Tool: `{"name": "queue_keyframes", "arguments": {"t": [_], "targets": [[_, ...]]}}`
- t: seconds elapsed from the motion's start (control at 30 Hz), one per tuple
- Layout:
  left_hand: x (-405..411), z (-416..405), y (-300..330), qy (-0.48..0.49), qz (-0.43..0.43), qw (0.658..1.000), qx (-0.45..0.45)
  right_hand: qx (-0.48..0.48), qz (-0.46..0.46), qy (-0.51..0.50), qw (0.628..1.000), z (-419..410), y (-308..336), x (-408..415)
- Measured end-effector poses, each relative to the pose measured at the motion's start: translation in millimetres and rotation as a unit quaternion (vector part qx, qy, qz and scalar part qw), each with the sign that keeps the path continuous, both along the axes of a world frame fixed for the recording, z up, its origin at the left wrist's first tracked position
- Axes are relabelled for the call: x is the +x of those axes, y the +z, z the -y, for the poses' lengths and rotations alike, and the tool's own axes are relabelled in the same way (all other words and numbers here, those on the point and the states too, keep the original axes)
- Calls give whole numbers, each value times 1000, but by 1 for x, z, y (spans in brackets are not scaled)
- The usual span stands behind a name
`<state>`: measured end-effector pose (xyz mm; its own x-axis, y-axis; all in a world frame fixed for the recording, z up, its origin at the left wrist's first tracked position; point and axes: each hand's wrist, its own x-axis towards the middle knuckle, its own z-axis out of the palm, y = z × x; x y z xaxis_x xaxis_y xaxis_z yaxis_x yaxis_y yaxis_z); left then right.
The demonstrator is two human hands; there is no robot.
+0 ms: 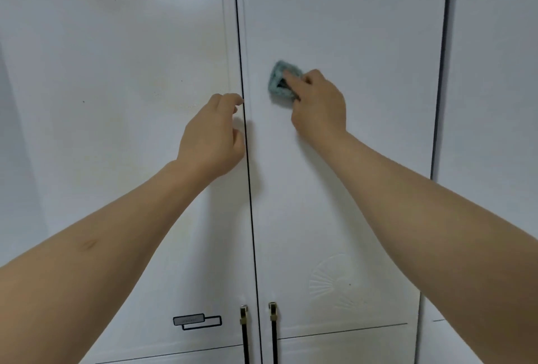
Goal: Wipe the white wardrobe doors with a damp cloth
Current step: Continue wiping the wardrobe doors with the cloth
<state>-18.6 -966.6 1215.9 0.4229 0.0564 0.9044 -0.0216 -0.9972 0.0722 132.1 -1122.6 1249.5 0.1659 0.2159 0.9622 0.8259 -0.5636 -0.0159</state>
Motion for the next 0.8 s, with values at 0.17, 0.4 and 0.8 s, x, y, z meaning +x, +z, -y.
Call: {"name": "queue_keyframes", "arguments": {"t": [0.17, 0.4, 0.8], "targets": [[-1, -5, -8, -19, 1, 999, 43, -99, 25, 16, 995, -21, -102, -16], [7, 11, -59, -21, -72, 992, 104, -366, 31, 7, 930, 41, -279, 0], [55, 46, -107, 89, -141, 972, 166, 93, -95, -72, 988, 131, -76, 72]]}}
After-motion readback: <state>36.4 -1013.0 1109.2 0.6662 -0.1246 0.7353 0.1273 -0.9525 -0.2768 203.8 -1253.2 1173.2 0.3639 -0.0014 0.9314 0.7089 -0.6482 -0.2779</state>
